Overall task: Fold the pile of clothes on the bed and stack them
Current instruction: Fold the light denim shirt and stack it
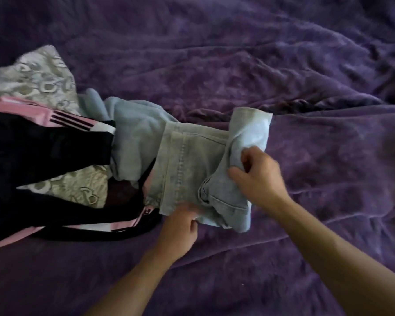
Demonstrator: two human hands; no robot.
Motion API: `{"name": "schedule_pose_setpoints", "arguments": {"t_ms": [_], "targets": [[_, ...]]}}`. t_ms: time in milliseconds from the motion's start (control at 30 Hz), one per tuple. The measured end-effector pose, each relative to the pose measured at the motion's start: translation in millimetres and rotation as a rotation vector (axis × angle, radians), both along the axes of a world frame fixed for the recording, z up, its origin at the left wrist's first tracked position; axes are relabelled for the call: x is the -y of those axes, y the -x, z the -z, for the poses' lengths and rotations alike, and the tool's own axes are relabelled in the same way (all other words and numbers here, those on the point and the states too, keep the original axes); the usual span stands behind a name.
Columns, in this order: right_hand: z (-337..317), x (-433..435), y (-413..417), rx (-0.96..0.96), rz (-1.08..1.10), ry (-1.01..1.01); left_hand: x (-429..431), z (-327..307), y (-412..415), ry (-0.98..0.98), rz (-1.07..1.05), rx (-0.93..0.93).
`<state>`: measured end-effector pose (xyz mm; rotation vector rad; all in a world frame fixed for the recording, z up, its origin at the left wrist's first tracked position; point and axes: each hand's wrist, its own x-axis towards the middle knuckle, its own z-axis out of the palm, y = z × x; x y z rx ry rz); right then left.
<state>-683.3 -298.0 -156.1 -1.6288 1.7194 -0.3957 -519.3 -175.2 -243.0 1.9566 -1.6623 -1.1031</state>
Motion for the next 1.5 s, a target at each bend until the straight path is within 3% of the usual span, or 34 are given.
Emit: {"name": "schedule_pose_setpoints", "arguments": {"t_ms": [33, 167, 267, 333, 400, 500, 567, 633, 767, 867, 933, 1033, 1100, 1233, 1333, 1500], "targets": [[5.5, 2.8, -25.0, 0.004, -0.050, -0.016, -6.8, 1.5, -10.0, -0.033, -0.018, 0.009], [53.2, 6.4, -118.7, -0.015, -0.280, -0.209, -31.0, 4.4, -65.3, -0.046, -0.422, 0.024], [90.3, 0.3, -155.7, -0.007, -0.370, -0.450, -44.5, 5.0, -98.2, -0.077, -0.470, 0.061], [98.5, -1.3, -158.1, 0.024, -0.375, -0.430, -41.4, 1.8, -110.4, -0.013, -0.446, 0.082], [93.5, -3.7, -141.6, 0.077, -0.332, -0.182, -28.6, -2.7, -113.1, 0.116, -0.433, 0.126], [93.7, -11.8, -91.5, -0.097, -0.242, 0.358, 6.1, -7.1, -92.8, 0.338, -0.252, 0.231], [102.1, -22.6, -60.2, -0.309, -0.232, 0.313, 23.8, 2.3, -76.3, 0.322, -0.008, 0.341], [120.1, -40.1, -43.0, -0.462, -0.284, 0.156, 26.8, 24.9, -74.5, 0.168, 0.217, 0.467], [161.5, -60.2, -43.1, -0.558, -0.375, 0.028, 20.1, 71.3, -102.6, -0.066, 0.375, 0.562], [166.6, -47.4, -39.3, -0.527, -0.408, -0.028, 35.5, 68.5, -102.8, -0.058, 0.380, 0.542], [152.5, -29.6, -30.7, -0.467, -0.412, -0.013, 57.0, 52.8, -101.8, 0.104, 0.249, 0.463], [130.5, 23.3, -17.3, -0.392, -0.151, 0.081, 115.5, 39.2, -109.4, 0.335, 0.053, 0.410], [126.7, 64.1, -16.0, -0.348, 0.012, 0.007, 164.5, 34.9, -111.5, 0.236, 0.132, 0.398], [126.4, 114.3, -28.6, -0.022, 0.161, -0.325, 229.1, 36.7, -106.1, -0.082, 0.388, 0.352], [112.0, 107.8, -26.9, 0.107, 0.133, -0.296, 233.9, 31.6, -101.3, -0.100, 0.470, 0.363], [51.1, 44.8, -2.5, 0.110, -0.105, -0.120, 218.0, -11.2, -78.1, -0.148, 0.577, 0.363]]}}
